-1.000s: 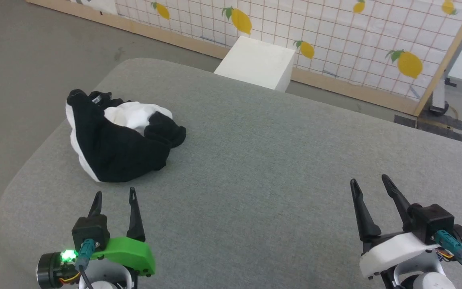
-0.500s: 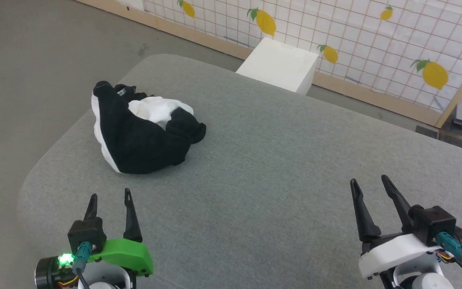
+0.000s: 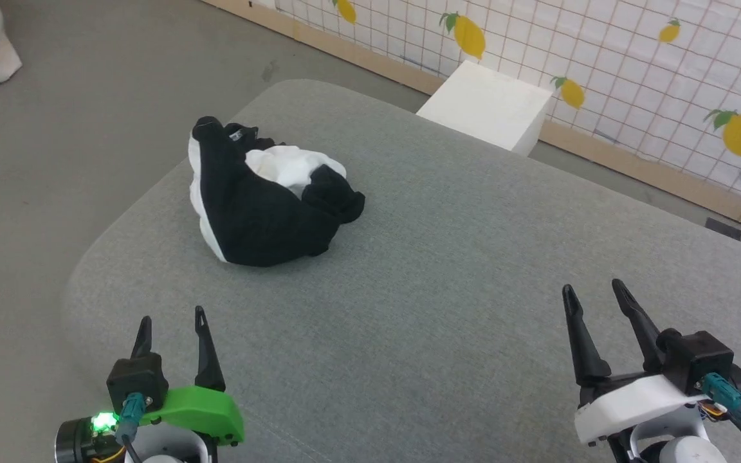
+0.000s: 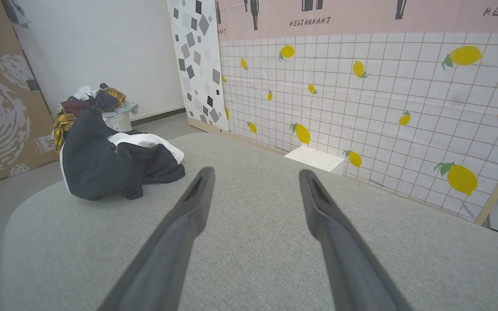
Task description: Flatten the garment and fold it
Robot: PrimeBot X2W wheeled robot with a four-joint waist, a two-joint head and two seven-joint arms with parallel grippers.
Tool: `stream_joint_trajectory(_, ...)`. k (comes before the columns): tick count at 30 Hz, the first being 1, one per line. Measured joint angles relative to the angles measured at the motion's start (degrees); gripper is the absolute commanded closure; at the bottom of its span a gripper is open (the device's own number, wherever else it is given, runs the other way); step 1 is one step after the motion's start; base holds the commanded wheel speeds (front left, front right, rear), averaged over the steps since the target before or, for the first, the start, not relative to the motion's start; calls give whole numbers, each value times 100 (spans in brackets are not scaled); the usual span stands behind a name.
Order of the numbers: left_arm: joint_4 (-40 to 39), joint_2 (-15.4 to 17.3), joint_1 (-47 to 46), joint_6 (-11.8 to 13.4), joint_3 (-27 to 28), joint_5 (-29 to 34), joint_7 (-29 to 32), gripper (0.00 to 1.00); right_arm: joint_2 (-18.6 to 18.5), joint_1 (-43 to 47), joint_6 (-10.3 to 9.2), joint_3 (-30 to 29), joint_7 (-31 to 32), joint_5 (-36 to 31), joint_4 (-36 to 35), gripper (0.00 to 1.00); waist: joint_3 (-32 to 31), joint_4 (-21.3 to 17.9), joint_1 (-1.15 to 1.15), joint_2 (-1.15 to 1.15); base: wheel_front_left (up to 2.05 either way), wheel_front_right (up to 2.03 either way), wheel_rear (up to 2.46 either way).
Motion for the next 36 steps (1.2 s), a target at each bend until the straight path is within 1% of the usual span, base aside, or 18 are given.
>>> stream_joint_trajectory(10, 96, 63, -1, 115, -81, -135, -130, 0, 1, -20, 0, 20, -101, 64, 42, 0, -13, 314, 0, 0, 0, 0, 0)
stream_joint_trajectory(23, 192, 111, -1, 353, -135, -277, -282, 0, 3, -29, 0, 35, -183, 152, 97, 0, -9, 676, 0, 0, 0, 0, 0)
stream_joint_trajectory(33, 170, 162, -6, 393, -104, -364, -298, 0, 7, -51, 0, 89, -162, 148, 69, 0, 35, 594, 0, 0, 0, 0, 0)
stream_joint_trajectory(36, 240, 202, -213, 243, -102, -470, -266, 0, 8, -104, 0, 102, -77, 107, -13, 0, 126, 529, -1, 0, 0, 0, 0)
